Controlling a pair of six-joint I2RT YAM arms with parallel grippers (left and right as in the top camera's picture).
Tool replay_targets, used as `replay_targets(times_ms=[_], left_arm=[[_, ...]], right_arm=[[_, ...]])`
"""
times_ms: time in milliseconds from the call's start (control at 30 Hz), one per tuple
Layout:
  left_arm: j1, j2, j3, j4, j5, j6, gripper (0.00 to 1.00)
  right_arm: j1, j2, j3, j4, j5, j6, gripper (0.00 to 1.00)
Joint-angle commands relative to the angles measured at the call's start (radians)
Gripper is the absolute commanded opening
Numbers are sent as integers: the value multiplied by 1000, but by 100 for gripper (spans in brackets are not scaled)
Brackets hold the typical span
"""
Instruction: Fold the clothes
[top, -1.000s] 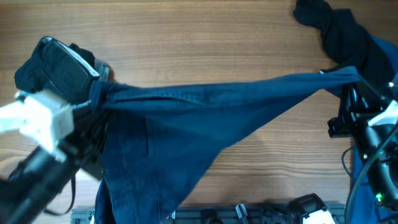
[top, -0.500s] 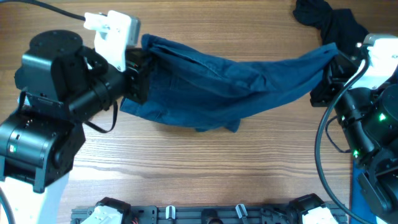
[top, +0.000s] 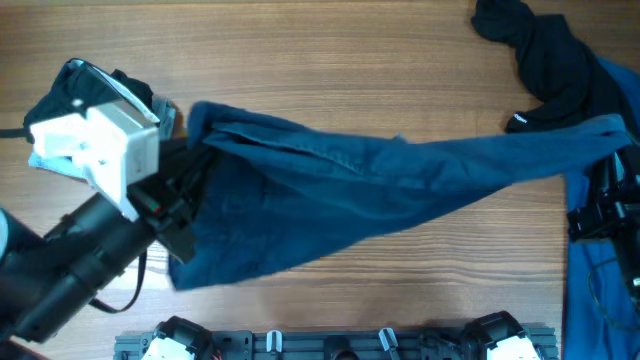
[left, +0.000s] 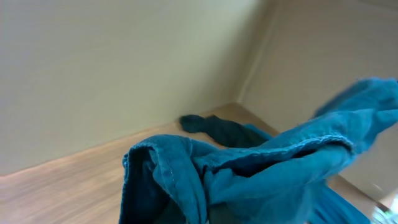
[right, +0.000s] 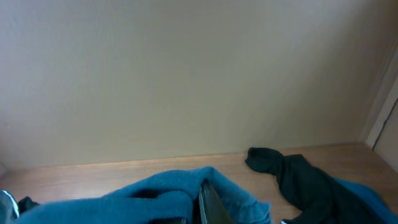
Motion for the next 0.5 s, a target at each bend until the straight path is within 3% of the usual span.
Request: replay_targets(times_ms=[0, 200, 367, 400, 433, 467], left_arm=[[2, 128, 3, -27, -244, -42, 4], [85, 427, 3, -17, -284, -51, 4], [182, 753, 3, 128, -283, -31, 4], [203, 812, 3, 173, -270, -30, 4], [219, 860, 3, 216, -265, -30, 13], [242, 915, 5, 257, -266, -30, 53]], right_arm=[[-5, 69, 5, 2, 3, 20, 4], [-5, 315, 4, 35, -47, 18, 4], [-5, 740, 4, 251, -69, 11, 8], [-6, 808, 4, 320, -69, -9, 19], [-10, 895, 4, 429, -61, -35, 56], [-16, 957, 4, 509, -63, -30, 85]])
